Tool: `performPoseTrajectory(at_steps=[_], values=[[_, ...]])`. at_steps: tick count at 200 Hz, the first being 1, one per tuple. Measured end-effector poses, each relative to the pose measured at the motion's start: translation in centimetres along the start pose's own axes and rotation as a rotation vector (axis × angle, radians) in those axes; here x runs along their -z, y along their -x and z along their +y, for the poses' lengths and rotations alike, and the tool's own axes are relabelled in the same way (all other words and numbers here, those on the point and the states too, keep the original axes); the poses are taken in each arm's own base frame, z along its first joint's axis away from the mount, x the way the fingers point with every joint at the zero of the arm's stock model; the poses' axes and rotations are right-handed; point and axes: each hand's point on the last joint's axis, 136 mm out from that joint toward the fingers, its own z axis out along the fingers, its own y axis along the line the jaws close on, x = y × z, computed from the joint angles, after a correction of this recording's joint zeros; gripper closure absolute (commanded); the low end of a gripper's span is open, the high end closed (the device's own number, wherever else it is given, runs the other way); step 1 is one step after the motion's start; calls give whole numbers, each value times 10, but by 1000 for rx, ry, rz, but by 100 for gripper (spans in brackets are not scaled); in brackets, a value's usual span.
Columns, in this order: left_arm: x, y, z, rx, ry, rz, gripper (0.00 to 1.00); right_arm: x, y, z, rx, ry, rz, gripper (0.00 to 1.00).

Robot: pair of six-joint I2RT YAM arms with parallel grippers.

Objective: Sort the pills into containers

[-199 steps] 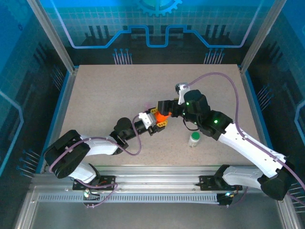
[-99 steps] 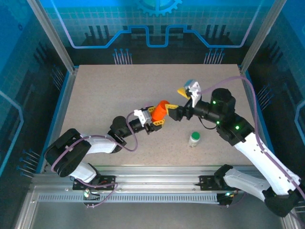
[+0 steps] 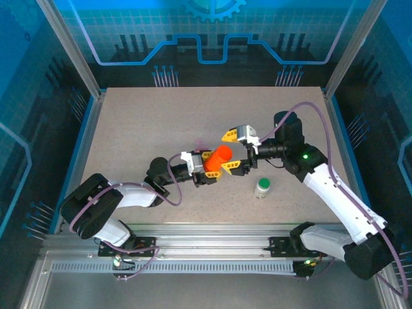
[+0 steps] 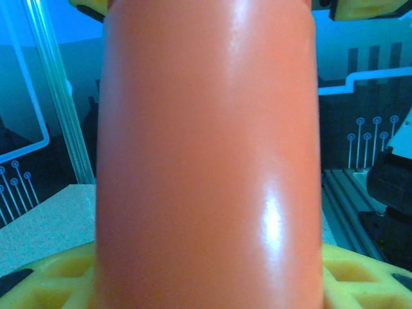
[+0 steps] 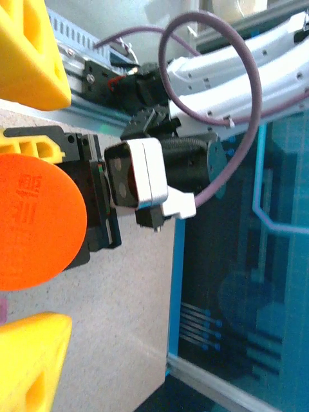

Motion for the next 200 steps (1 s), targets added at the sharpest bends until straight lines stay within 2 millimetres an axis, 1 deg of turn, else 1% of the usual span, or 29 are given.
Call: performPoseTrajectory(at_steps=[17, 28, 53, 86, 101, 129, 156, 181, 200], values=[[0, 0, -2, 3, -10, 0, 100, -2, 2, 2, 7, 37, 1, 25], [0, 0, -3, 6, -17, 0, 100, -2, 3, 2, 21, 49, 4, 30], [0, 1, -4, 4, -24, -4, 100, -3, 1, 4, 23, 70, 17, 32], [0, 1, -6, 5, -34, -5, 100, -4, -4, 6, 14, 86, 38, 37], [0, 1, -7, 5, -43, -5, 100, -4, -7, 6, 15, 90, 44, 45], [0, 1, -9, 6, -54, -4, 100, -4, -8, 7, 15, 87, 55, 50], [0, -1, -10, 12, -57, 3, 100, -6, -10, 5, 5, 69, 78, 61], [1, -5, -8, 26, -53, 21, 100, -11, -13, 3, -38, 25, 108, 63], [1, -12, -8, 45, -50, 46, 100, -15, -18, 0, -94, -41, 120, 59]])
